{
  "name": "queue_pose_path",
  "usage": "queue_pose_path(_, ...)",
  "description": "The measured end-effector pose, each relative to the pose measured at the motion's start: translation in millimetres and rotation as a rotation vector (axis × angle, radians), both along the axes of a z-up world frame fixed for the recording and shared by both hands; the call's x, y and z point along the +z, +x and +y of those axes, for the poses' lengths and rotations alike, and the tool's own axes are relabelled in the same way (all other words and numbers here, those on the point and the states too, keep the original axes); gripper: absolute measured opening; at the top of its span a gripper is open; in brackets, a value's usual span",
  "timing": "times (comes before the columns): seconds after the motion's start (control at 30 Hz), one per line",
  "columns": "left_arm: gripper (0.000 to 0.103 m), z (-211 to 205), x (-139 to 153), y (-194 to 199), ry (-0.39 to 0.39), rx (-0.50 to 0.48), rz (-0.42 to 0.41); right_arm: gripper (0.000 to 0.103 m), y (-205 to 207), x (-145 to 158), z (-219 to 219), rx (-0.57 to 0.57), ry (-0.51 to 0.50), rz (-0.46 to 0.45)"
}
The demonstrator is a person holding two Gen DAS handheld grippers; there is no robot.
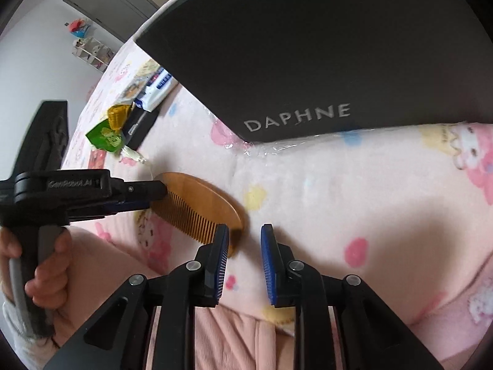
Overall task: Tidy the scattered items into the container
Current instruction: 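Carry the wooden comb over the shoebox with the left gripper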
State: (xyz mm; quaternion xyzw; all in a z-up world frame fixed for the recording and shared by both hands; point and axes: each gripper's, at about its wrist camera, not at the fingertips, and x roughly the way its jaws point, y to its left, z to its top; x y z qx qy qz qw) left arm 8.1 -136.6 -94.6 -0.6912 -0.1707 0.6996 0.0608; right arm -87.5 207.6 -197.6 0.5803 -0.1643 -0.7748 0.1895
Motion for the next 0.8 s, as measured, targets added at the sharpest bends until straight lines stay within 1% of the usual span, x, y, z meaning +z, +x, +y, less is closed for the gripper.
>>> queue_pose_path(0.07, 0.05, 0, 1, 5, 0.046, -0.026, -0.006, 0.018, -2, 0, -3, -0.006, -0.008, 0.003)
queue_pose_path(0.2, 0.051, -2, 10, 15, 0.113, -0.061, 0.017, 0.018, -1, 8, 0, -0.049, 0.007, 0.046)
queue_pose_path(0.27, 0.051, -7, 11, 20, 0.143, -0.05, 0.019, 0.018, -2, 15, 7, -0.091, 0.006, 0.073)
queue_pose_path(0.3, 0.051, -13, 11, 22, 0.129, -0.022, 0.026, 0.018, -3, 17, 10, -0.104, 0.005, 0.079)
queue_pose_path(0.37, 0.049, -28, 12, 25, 0.069, 0.052, 0.047, 0.018, -5, 17, 13, -0.122, 0.009, 0.08)
queue_pose_path(0.43, 0.049, -38, 14, 28, 0.065, 0.084, 0.049, 0.019, -7, 13, 11, -0.125, 0.019, 0.062)
queue_pose_path(0.5, 0.049, -39, 13, 31, 0.07, 0.06, 0.034, 0.019, -9, 5, 8, -0.114, 0.019, 0.031)
queue_pose_path(0.6, 0.049, -35, 14, 34, 0.059, 0.004, 0.038, 0.023, -10, 0, 3, -0.104, -0.008, 0.028)
queue_pose_path(0.63, 0.043, -35, 17, 37, 0.074, -0.014, 0.05, 0.023, -9, 1, 4, -0.107, -0.012, 0.033)
queue_pose_path(0.7, 0.04, -38, 22, 41, 0.09, -0.031, 0.069, 0.024, -8, 4, 7, -0.113, -0.02, 0.042)
queue_pose_path(0.73, 0.036, -43, 25, 45, 0.094, -0.022, 0.073, 0.024, -8, 5, 8, -0.116, -0.024, 0.046)
queue_pose_path(0.8, 0.035, -53, 30, 50, 0.098, -0.007, 0.078, 0.024, -7, 7, 11, -0.123, -0.032, 0.055)
